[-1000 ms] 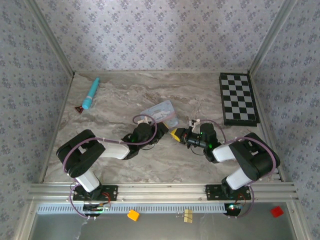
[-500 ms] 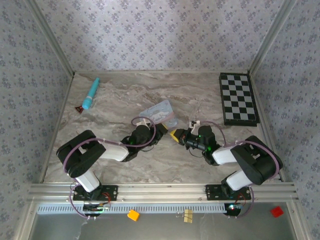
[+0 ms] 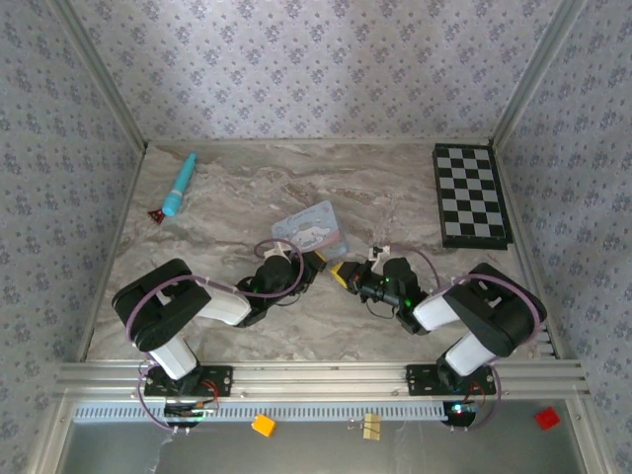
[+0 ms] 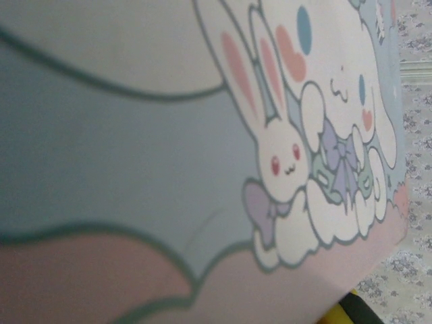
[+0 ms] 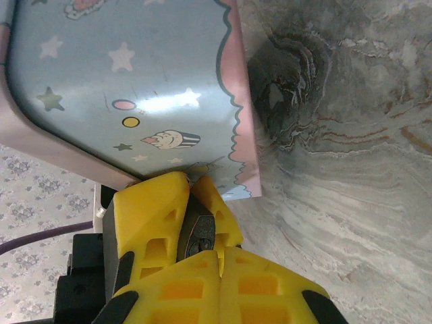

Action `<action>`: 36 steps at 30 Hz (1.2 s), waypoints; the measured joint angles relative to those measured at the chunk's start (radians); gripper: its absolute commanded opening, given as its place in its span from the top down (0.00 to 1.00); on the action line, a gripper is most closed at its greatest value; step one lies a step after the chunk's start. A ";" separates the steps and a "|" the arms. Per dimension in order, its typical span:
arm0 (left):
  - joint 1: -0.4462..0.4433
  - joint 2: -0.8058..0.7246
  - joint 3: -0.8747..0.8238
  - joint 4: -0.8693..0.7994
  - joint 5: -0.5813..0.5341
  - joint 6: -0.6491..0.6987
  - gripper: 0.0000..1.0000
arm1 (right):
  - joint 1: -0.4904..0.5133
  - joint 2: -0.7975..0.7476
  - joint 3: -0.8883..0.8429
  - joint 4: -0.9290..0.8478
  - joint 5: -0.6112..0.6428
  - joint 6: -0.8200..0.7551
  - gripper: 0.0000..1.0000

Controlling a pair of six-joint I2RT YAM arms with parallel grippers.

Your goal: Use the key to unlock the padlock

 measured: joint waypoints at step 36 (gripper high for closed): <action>-0.014 0.054 0.003 0.039 -0.071 -0.033 1.00 | 0.031 0.087 0.010 0.080 0.048 -0.032 1.00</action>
